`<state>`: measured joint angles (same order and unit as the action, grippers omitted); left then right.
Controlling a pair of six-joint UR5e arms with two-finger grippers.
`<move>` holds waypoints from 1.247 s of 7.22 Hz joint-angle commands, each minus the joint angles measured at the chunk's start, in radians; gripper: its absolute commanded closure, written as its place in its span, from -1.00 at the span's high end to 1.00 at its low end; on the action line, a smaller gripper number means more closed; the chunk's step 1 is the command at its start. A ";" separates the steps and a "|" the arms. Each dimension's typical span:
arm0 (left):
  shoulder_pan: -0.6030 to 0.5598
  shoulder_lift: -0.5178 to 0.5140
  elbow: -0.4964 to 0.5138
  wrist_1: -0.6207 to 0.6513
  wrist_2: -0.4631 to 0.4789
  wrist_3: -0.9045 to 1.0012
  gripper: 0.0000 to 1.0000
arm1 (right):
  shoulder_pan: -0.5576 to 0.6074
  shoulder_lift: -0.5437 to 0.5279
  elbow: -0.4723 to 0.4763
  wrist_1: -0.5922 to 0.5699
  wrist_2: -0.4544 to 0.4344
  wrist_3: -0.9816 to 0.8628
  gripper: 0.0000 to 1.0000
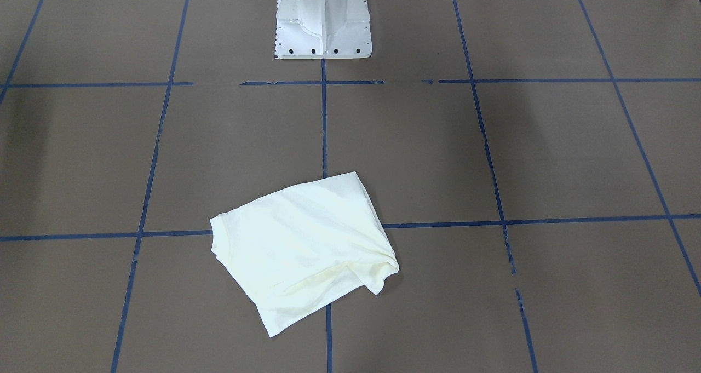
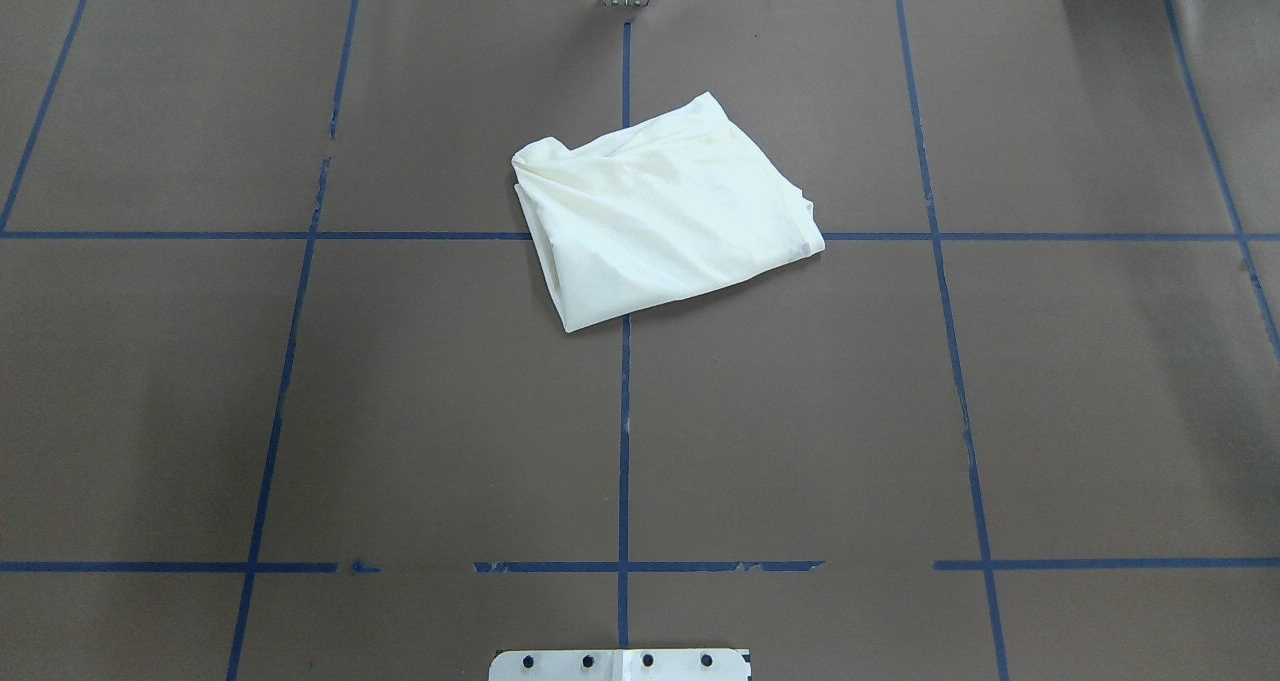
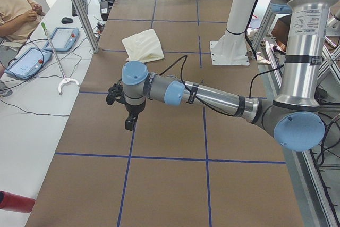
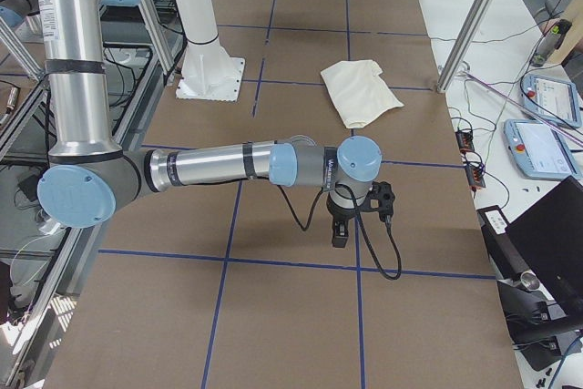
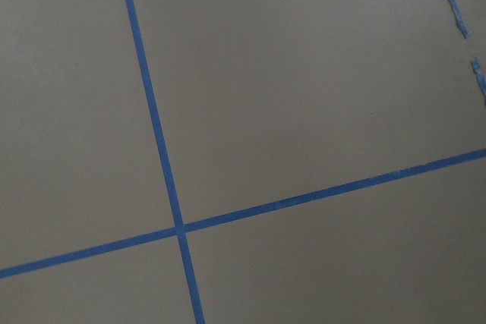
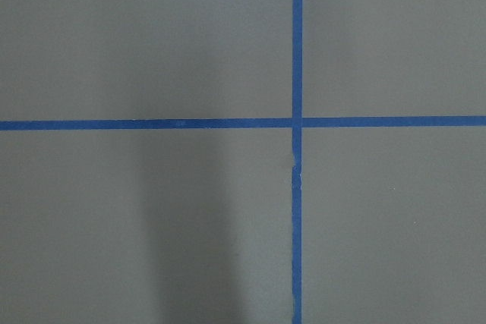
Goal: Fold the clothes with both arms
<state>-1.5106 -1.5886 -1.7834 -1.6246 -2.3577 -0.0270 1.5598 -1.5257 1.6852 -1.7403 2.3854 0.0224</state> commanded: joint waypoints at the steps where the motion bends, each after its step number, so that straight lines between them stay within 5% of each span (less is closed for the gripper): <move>1: 0.001 0.041 0.001 -0.017 0.005 -0.004 1.00 | 0.003 -0.004 0.001 0.001 -0.003 0.005 1.00; 9: 0.003 0.042 -0.021 -0.008 0.002 -0.002 1.00 | 0.002 -0.007 0.001 0.001 0.006 0.011 1.00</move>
<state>-1.5081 -1.5450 -1.7997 -1.6322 -2.3562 -0.0304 1.5617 -1.5323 1.6862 -1.7394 2.3900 0.0335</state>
